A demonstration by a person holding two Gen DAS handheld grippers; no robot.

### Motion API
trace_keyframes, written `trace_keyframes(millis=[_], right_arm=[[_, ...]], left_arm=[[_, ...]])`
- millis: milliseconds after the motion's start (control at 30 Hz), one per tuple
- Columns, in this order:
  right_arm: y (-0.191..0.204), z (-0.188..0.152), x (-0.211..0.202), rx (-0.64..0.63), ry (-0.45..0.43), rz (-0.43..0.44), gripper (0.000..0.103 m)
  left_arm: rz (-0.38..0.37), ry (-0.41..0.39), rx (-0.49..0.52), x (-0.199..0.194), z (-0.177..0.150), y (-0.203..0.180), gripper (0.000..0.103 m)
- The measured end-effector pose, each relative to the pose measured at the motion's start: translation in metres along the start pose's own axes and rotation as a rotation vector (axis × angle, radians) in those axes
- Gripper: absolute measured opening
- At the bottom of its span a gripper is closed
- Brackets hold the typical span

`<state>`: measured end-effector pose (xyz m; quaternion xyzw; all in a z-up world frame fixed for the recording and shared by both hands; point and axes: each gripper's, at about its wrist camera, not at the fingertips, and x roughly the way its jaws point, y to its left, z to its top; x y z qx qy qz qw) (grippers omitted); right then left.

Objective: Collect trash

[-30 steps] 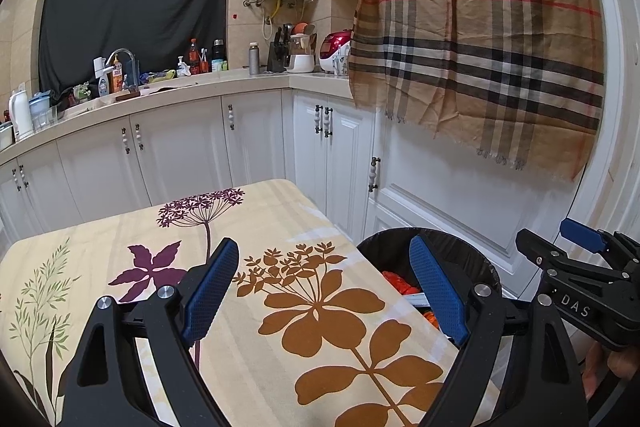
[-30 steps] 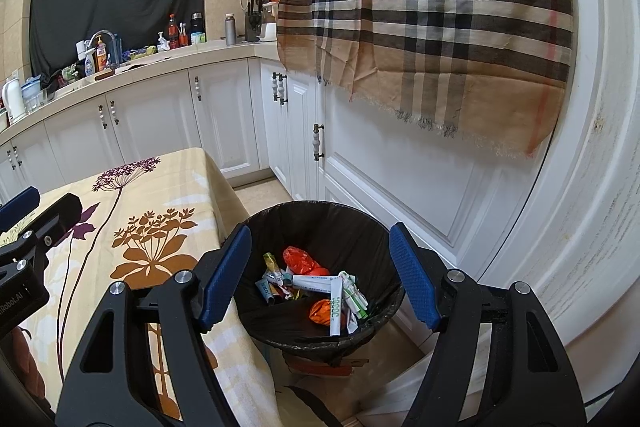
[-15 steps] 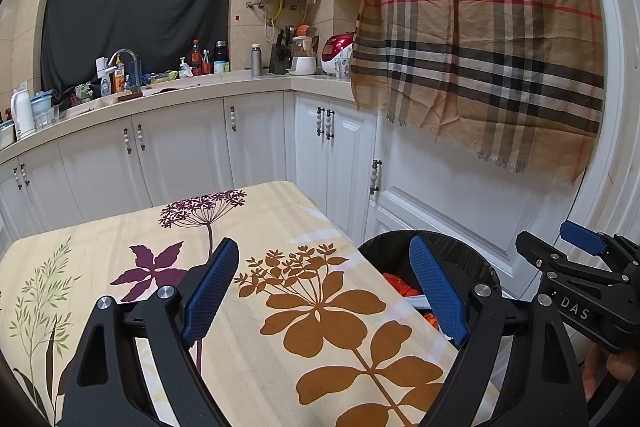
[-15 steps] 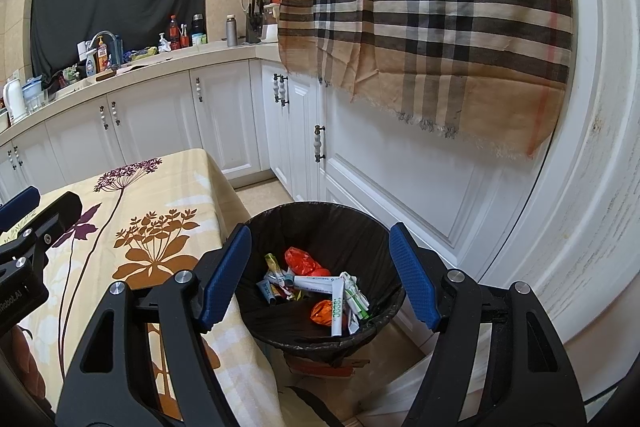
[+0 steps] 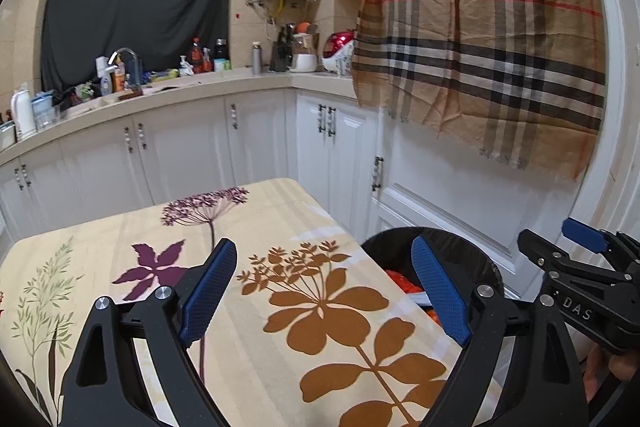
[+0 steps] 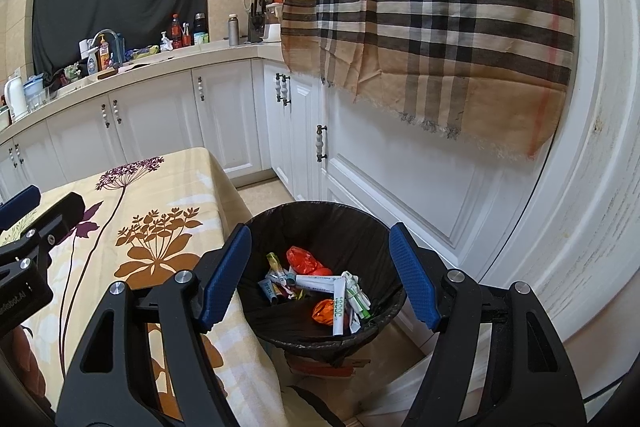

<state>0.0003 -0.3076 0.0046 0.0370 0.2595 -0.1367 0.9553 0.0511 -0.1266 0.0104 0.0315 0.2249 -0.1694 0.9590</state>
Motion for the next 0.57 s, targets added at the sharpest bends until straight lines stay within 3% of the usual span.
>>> trace_keyframes(millis=[367, 567], right_arm=[[0.025, 0.001, 0.003, -0.035, 0.006, 0.037, 0.07], [0.068, 0.005, 0.015, -0.087, 0.034, 0.145, 0.076]], left_arm=[[0.059, -0.026, 0.009, -0.006, -0.002, 0.013, 0.09], [0.188, 0.038, -0.008, -0.003, -0.01, 0.061, 0.09]])
